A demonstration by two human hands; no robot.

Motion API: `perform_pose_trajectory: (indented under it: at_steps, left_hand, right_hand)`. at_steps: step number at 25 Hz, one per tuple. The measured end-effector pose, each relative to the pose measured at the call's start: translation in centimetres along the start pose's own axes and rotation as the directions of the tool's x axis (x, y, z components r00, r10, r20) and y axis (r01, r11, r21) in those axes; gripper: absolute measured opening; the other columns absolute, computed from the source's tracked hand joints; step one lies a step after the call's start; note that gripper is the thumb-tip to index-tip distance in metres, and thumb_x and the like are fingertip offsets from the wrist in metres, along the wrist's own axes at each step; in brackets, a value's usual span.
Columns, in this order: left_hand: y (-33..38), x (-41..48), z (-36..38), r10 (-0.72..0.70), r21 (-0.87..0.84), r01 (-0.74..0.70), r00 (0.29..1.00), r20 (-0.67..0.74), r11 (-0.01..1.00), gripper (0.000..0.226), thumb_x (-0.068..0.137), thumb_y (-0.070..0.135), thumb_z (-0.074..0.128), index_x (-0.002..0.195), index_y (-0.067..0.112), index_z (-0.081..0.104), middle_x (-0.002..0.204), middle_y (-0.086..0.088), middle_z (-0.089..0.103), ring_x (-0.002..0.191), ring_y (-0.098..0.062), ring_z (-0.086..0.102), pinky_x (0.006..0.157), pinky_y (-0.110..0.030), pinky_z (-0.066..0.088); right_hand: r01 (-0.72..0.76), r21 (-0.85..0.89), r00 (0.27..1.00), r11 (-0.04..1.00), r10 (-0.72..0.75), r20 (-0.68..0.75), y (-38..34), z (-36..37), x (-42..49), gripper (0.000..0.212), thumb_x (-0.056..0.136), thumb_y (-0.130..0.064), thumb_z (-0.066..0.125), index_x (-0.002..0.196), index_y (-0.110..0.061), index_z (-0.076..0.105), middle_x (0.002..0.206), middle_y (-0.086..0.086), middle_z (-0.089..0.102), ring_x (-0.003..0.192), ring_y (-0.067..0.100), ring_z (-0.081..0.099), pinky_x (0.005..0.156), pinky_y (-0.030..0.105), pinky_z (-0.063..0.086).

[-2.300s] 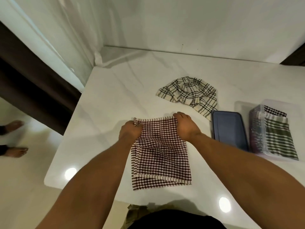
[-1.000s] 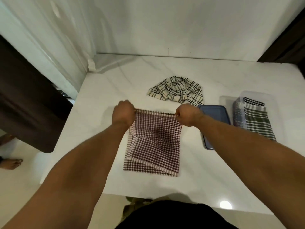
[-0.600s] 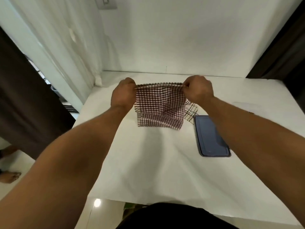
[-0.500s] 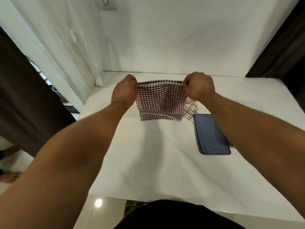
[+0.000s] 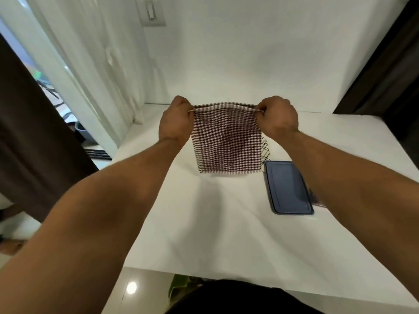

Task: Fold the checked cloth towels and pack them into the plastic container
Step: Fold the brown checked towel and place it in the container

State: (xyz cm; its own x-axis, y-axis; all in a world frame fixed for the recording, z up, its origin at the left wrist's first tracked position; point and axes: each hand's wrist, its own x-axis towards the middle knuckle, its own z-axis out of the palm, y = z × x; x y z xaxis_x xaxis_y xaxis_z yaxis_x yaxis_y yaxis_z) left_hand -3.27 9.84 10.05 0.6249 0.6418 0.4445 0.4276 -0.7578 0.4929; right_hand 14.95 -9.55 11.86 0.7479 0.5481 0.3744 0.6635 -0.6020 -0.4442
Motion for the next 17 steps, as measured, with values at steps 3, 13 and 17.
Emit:
perform_pose_trajectory:
  at_steps: [3, 13, 17]
  left_hand:
    - [0.3, 0.0, -0.3, -0.016, 0.006, 0.016, 1.000, -0.015, 1.000, 0.025, 0.095, 0.018, 0.050, 0.106, 0.010, 0.071, 0.117, -0.001, 0.059, 0.099, -0.021, 0.062, 0.090, -0.031, 0.049]
    - [0.9, 0.3, -1.1, -0.099, 0.054, 0.098, 0.995, 0.017, 0.994, 0.029, 0.090, 0.009, 0.045, 0.113, 0.013, 0.062, 0.118, -0.003, 0.054, 0.095, -0.024, 0.059, 0.085, -0.036, 0.051]
    - [-0.2, -6.2, 0.9, -0.061, 0.300, 0.014, 0.987, 0.149, 0.954, 0.020, 0.084, 0.010, 0.050, 0.100, 0.009, 0.062, 0.109, -0.008, 0.050, 0.092, -0.029, 0.056, 0.071, -0.040, 0.050]
  right_hand:
    - [-0.056, 0.014, 0.995, 0.998, 0.055, 0.081, 0.1, 0.1, -0.3, 0.026, 0.089, -0.018, 0.056, 0.108, -0.022, 0.075, 0.108, 0.002, 0.073, 0.097, 0.025, 0.067, 0.079, 0.030, 0.051]
    - [0.029, 0.250, 0.999, 0.968, -0.018, -0.044, -1.1, 0.2, 0.0, 0.023, 0.083, -0.012, 0.055, 0.100, -0.018, 0.069, 0.105, 0.003, 0.064, 0.089, 0.015, 0.059, 0.079, 0.028, 0.049]
    - [0.243, 0.194, 0.932, 0.950, -0.284, 0.227, 1.8, 2.9, -6.6, 0.009, 0.080, -0.024, 0.056, 0.083, -0.022, 0.064, 0.086, -0.001, 0.060, 0.074, 0.019, 0.058, 0.065, 0.031, 0.046]
